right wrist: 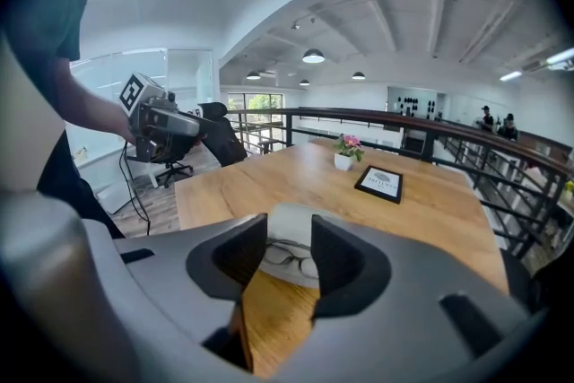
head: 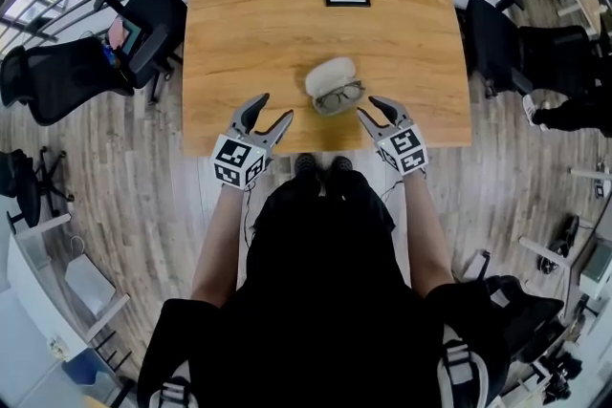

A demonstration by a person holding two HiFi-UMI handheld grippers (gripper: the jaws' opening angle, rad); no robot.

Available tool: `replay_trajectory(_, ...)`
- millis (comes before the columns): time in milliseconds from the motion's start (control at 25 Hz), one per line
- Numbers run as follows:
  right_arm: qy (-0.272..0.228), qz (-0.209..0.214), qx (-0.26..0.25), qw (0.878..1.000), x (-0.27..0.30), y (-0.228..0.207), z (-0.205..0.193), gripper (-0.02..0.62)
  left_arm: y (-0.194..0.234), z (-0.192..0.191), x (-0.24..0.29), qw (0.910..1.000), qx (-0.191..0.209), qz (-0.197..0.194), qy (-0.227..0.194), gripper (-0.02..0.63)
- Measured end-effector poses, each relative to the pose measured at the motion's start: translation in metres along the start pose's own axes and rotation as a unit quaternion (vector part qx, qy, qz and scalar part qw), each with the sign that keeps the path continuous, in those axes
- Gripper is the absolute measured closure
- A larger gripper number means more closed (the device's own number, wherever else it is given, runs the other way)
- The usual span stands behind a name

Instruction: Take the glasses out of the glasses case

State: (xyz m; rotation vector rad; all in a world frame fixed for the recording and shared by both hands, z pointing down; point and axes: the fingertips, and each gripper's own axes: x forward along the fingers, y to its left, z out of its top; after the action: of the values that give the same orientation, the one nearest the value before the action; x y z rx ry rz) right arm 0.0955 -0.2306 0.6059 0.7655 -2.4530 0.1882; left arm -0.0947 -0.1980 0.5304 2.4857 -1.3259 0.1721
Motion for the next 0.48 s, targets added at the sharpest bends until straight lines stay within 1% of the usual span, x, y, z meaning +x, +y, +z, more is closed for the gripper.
replay_trajectory(120,0.005,0.008,-0.01,1.0,0.012,-0.01,0.004,0.436,0.009,0.001,0.007,1.0,-0.002,0.003,0.003,0.344)
replay_trajectory(240,0.009,0.022,-0.014,1.0,0.025,-0.02,0.006,0.446,0.017,0.004,0.014,0.9999,-0.006,0.009,-0.002,0.344)
replay_trajectory(480,0.034,0.072,-0.036,0.996,0.06,-0.038,0.0,0.446,0.038,-0.001,0.031,0.9983,-0.031,0.049,0.0,0.344)
